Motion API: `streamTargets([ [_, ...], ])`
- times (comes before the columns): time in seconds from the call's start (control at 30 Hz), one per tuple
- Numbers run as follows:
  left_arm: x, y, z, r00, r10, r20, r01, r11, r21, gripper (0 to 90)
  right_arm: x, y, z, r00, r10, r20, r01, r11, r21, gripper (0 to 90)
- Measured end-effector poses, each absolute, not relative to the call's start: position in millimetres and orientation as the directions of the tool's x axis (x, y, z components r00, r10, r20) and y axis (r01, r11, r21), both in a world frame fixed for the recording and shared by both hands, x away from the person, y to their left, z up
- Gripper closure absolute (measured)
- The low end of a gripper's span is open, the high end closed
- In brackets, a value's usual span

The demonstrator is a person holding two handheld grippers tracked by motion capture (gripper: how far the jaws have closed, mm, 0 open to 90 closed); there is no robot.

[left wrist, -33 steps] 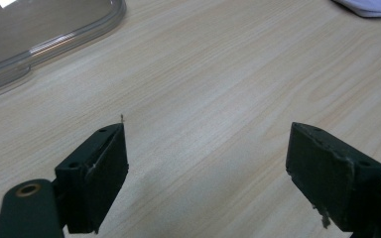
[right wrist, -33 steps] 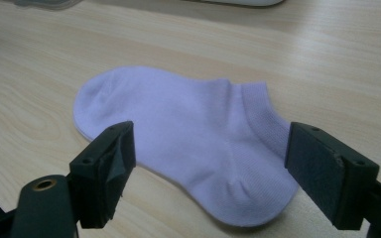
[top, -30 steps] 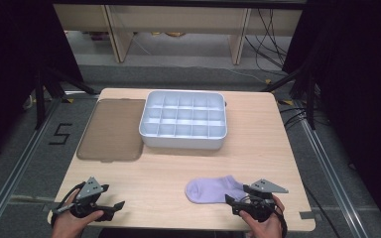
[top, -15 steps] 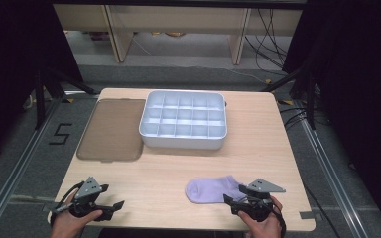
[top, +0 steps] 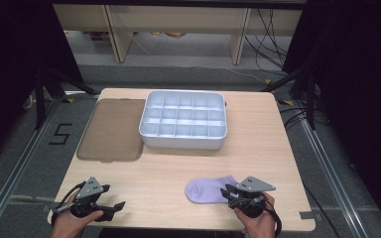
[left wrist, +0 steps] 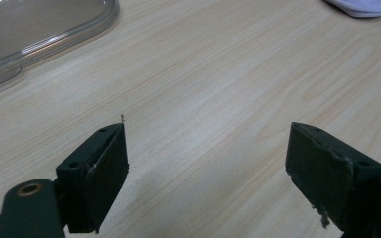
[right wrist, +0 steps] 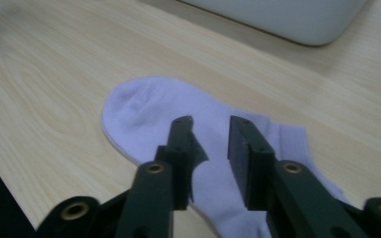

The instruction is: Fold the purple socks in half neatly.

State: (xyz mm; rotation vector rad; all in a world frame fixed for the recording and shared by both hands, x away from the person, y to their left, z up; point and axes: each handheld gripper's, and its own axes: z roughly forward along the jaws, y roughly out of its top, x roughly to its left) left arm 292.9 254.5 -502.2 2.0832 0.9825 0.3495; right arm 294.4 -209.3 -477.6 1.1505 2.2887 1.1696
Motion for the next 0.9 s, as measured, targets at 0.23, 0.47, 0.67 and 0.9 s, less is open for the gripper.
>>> streamTargets([
  [0.23, 293.6, 256.7, -501.3, 0.663, 0.746, -0.063, 0.524, -0.402, 0.751, 16.2, 298.9, -200.0, -477.2, -0.649, 0.760, 0.036, 0.492, 0.383, 0.781, 88.5],
  [0.47, 293.8, 253.7, -502.3, 0.662, 0.746, -0.073, 0.518, -0.384, 0.764, 16.2, 307.4, -188.4, -482.4, -0.680, 0.733, 0.014, 0.492, 0.442, 0.750, 90.0],
  [0.67, 294.0, 254.0, -502.4, 0.662, 0.745, -0.078, 0.520, -0.382, 0.764, 16.2, 317.7, -176.3, -489.4, -0.702, 0.712, 0.016, 0.514, 0.491, 0.703, 90.0],
  [0.9, 293.3, 252.9, -503.0, 0.662, 0.742, -0.104, 0.533, -0.369, 0.761, 16.1, 325.1, -172.0, -493.7, -0.720, 0.693, -0.026, 0.496, 0.541, 0.679, 90.0],
])
